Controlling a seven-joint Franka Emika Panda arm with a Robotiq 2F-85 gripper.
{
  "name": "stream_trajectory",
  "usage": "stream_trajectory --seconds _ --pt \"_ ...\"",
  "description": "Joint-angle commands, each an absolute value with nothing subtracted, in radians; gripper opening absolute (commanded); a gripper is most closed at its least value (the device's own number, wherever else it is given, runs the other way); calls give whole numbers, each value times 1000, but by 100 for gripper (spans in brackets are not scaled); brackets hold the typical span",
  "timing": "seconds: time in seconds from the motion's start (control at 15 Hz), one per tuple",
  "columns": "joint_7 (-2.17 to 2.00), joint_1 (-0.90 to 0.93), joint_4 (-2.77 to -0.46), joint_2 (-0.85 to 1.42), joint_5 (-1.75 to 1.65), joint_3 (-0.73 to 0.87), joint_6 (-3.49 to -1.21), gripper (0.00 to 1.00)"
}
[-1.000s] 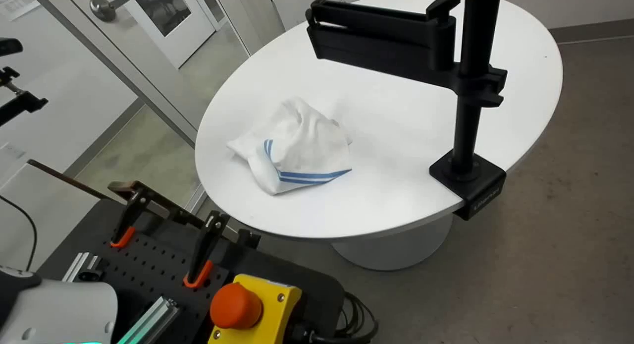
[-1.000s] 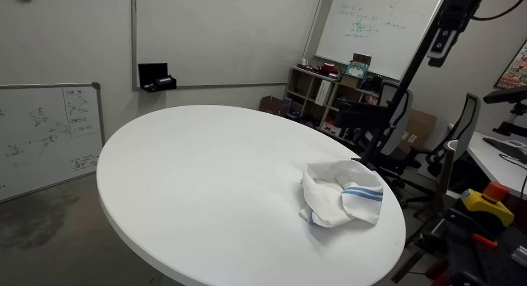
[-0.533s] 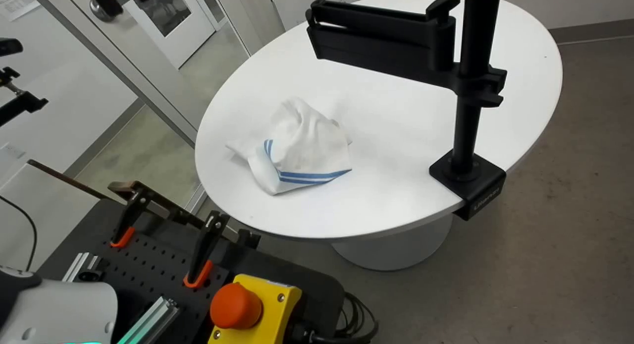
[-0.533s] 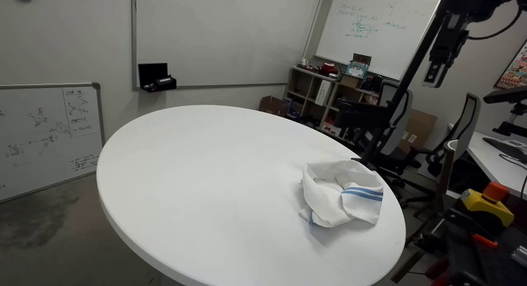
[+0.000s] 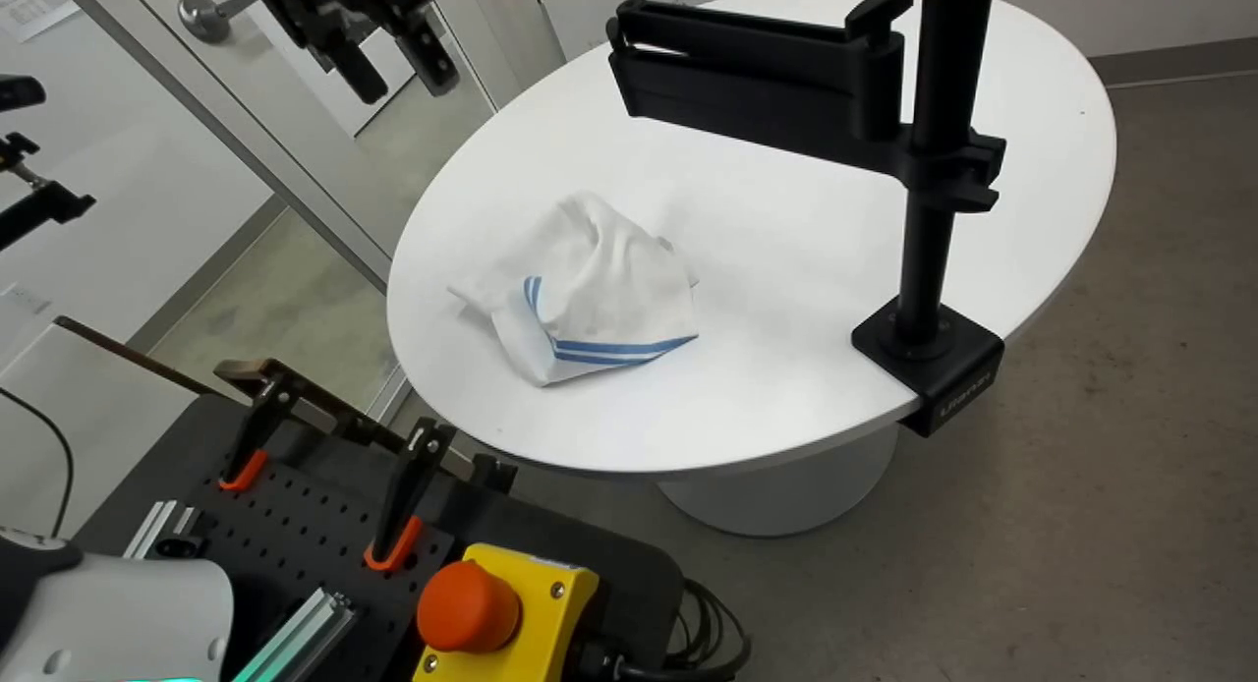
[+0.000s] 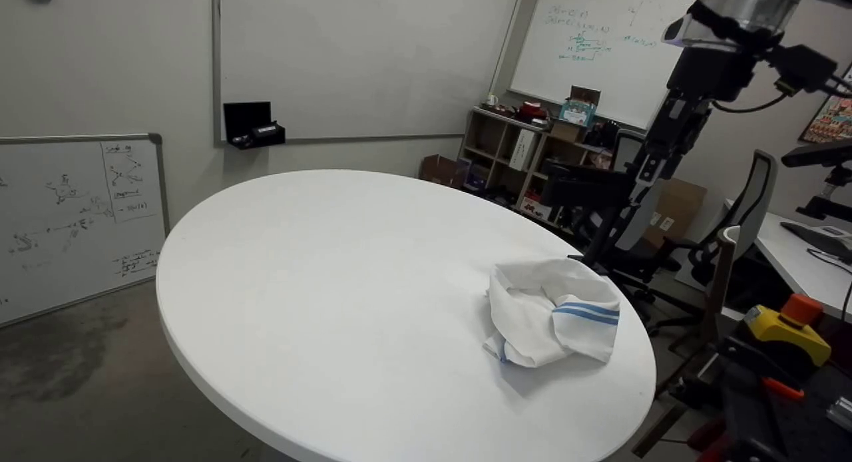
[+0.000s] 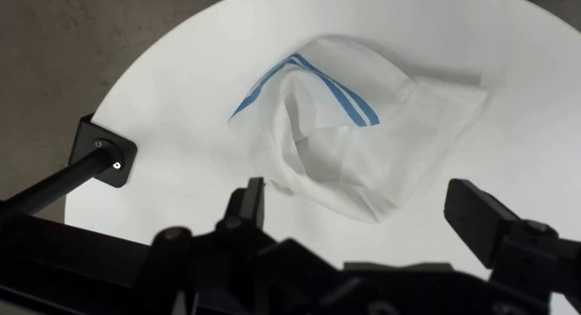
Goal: Hang the towel on the black stand
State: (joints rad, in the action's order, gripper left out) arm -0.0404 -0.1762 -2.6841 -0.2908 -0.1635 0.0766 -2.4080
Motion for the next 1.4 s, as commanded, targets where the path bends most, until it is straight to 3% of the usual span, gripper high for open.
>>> stream_trajectory --seconds 0.0,0.67,1.33 --pt "-70 -202 -2682 -183 -198 98 -2531 100" --pt "-121 -210 -2602 117 -418 162 -2670 100" --pt "-339 -59 -2467 372 -669 291 -2775 100"
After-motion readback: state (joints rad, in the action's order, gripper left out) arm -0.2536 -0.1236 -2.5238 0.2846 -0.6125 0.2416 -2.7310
